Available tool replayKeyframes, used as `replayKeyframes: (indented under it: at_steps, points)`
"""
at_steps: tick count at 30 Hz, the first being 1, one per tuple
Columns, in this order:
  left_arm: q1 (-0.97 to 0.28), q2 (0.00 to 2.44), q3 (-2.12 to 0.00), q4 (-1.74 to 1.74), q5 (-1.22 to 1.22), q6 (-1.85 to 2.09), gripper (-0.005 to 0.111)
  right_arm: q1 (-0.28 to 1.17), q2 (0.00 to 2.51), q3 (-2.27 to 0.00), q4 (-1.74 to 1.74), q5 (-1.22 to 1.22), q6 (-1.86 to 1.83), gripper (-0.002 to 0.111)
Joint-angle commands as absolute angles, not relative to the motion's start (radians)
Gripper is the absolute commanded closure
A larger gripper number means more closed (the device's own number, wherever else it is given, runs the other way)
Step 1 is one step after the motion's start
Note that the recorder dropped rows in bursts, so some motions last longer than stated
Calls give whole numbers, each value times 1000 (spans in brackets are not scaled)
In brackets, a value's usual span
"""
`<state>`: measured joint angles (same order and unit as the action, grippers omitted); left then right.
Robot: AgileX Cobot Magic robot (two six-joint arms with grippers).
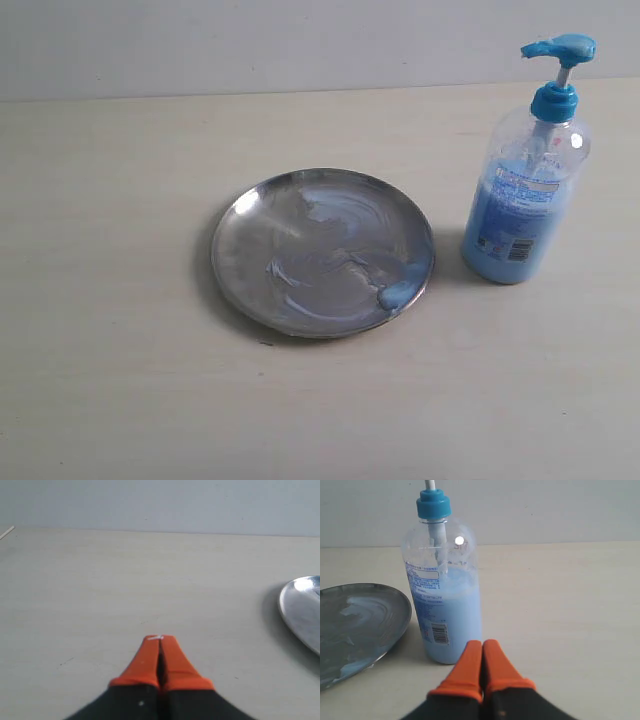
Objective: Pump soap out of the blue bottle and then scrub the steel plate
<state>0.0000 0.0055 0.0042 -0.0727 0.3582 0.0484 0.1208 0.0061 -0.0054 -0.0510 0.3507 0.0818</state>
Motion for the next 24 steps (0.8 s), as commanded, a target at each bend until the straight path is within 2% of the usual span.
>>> replayKeyframes:
  at_steps: [1, 24]
  points:
    - [1, 0, 0, -73, 353, 51, 107, 116, 0, 0, -51, 335, 82, 108]
    - [0, 0, 0, -73, 353, 54, 107, 116, 5, -13, -53, 335, 82, 108]
